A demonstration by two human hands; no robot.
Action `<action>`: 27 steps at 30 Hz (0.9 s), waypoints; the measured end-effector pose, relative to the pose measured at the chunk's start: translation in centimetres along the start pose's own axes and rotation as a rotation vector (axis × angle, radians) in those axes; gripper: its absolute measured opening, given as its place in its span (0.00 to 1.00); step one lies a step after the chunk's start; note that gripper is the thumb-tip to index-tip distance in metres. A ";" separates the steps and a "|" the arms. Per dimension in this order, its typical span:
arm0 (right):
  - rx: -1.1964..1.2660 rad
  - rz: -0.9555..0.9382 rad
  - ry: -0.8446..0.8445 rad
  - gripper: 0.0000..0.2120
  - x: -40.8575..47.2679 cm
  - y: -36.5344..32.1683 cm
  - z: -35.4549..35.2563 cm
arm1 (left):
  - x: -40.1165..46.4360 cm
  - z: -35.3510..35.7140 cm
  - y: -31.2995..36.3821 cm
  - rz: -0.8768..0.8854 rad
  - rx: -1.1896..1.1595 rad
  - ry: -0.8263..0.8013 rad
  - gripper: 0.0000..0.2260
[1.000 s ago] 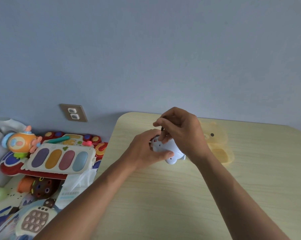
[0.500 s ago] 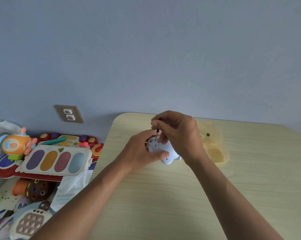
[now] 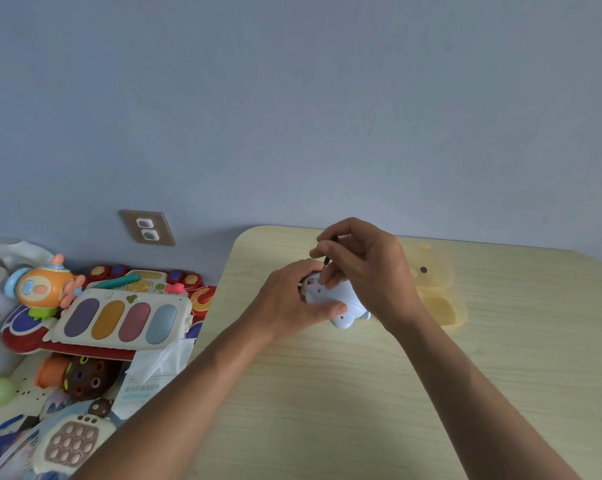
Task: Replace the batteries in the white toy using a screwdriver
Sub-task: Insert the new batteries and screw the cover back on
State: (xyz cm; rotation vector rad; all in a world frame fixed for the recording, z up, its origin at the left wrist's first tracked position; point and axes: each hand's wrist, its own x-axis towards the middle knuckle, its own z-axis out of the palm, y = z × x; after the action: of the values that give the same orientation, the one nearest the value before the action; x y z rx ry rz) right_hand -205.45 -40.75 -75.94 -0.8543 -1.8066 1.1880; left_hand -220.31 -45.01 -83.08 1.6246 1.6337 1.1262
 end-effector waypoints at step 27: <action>-0.110 0.001 0.065 0.07 -0.1 0.3 -0.1 | 0.1 0.0 -0.5 -0.017 -0.005 0.001 0.16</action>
State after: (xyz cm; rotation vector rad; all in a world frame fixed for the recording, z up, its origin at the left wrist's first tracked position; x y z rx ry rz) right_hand -205.22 -40.72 -76.24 -0.9456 -1.8325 1.0570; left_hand -220.58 -44.87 -83.51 1.6043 1.6414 1.1223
